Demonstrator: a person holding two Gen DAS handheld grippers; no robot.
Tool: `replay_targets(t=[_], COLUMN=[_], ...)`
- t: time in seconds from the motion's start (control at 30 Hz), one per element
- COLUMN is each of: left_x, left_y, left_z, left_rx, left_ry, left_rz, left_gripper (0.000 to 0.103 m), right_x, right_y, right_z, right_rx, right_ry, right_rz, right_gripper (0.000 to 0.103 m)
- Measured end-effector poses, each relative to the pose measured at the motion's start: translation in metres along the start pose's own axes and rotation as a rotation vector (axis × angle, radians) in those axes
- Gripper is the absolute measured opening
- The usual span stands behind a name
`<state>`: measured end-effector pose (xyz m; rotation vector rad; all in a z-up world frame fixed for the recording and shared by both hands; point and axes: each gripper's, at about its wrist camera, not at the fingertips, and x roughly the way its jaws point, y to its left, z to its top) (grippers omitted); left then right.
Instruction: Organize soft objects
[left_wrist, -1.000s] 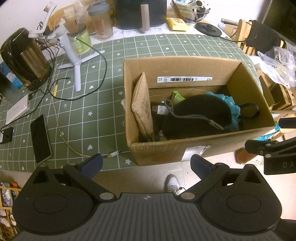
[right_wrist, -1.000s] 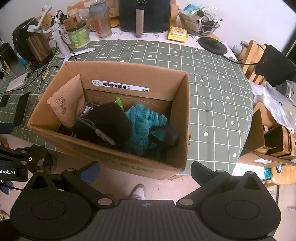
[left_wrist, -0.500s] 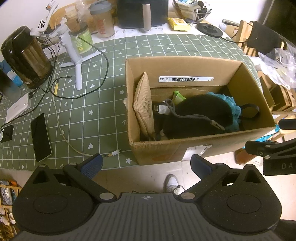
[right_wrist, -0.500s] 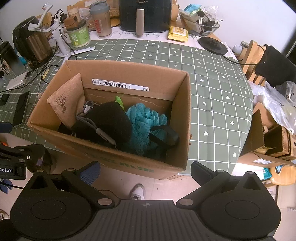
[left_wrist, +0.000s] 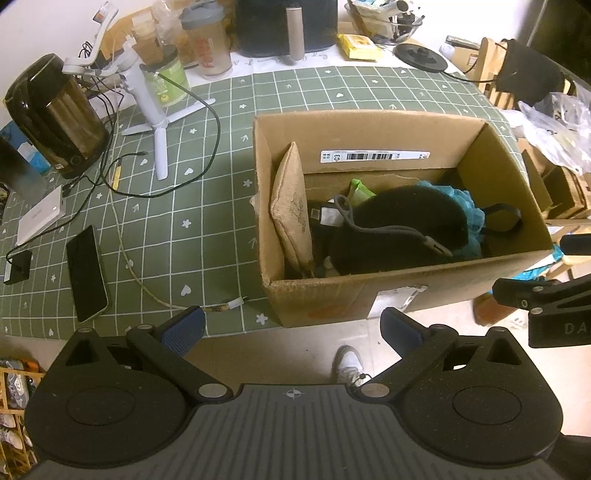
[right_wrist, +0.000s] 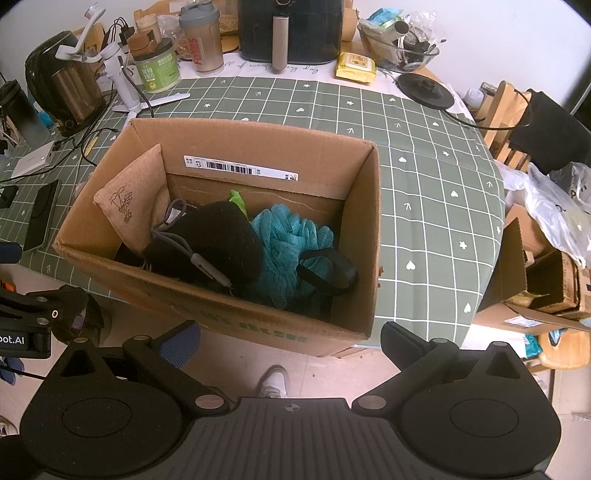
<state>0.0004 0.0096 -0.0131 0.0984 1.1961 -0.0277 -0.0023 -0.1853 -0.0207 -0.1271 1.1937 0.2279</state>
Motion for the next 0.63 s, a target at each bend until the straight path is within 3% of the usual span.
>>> replay_targets(t=[0.63], left_x=[0.0026], left_y=[0.0035], left_z=[0.0018], left_rx=[-0.01], left_ry=[0.018], left_rz=[0.006], left_gripper=[0.103], right_x=[0.0023], right_y=[-0.0016], right_z=[0.0012], right_rx=[-0.007], right_ry=[0.009], right_rz=[-0.002], right_gripper=[0.103])
